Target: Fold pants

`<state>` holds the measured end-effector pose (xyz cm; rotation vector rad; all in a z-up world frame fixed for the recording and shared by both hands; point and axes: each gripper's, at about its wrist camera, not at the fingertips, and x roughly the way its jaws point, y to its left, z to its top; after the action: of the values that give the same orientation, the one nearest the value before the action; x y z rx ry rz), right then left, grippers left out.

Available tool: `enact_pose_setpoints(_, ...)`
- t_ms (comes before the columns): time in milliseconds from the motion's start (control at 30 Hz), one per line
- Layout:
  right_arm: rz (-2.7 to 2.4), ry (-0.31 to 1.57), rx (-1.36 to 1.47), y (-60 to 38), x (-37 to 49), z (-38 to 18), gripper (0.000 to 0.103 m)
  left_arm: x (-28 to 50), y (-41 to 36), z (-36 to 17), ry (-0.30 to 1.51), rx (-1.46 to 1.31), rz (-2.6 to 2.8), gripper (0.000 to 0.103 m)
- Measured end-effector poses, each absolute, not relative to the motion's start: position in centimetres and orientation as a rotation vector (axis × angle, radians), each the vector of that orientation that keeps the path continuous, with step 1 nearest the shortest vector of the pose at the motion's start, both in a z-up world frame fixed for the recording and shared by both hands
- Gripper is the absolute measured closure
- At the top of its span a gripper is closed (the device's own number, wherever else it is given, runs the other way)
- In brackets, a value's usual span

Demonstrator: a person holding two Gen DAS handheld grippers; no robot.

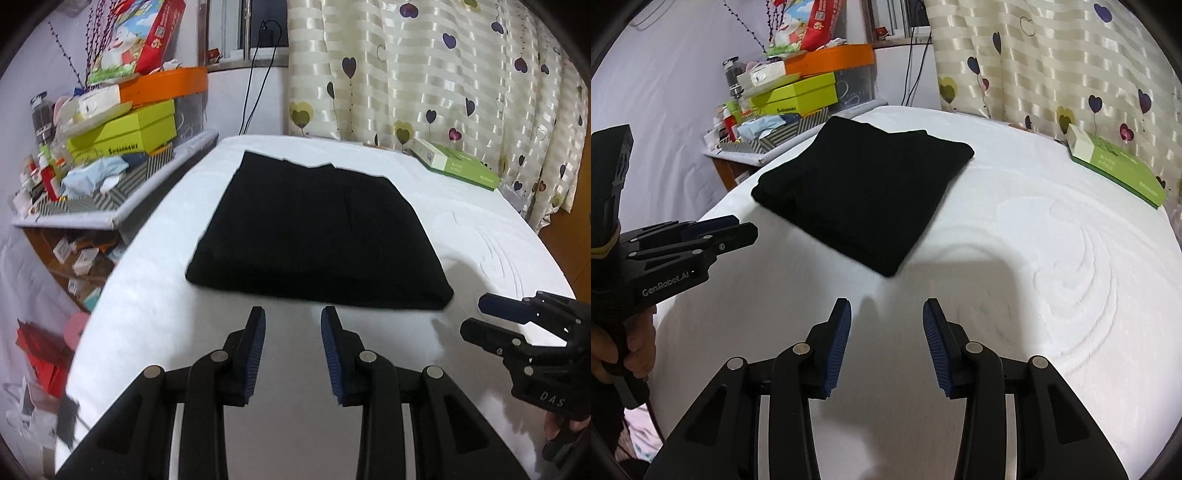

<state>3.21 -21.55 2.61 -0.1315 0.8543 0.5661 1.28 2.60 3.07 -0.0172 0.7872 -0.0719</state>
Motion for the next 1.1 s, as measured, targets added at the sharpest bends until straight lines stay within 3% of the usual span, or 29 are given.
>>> enact_pose_setpoints(333,0.585,0.847,-0.171,-20.4,3.3,2.1,0.061,-0.8,2.1,3.2,0.79,-0.044,-0.008,0.069)
enact_pose_setpoints(1100,0.589,0.887,-0.244,-18.2,4.9,0.8,0.059,2.4,2.1,0.5,0.87,0.01,0.036,0.068)
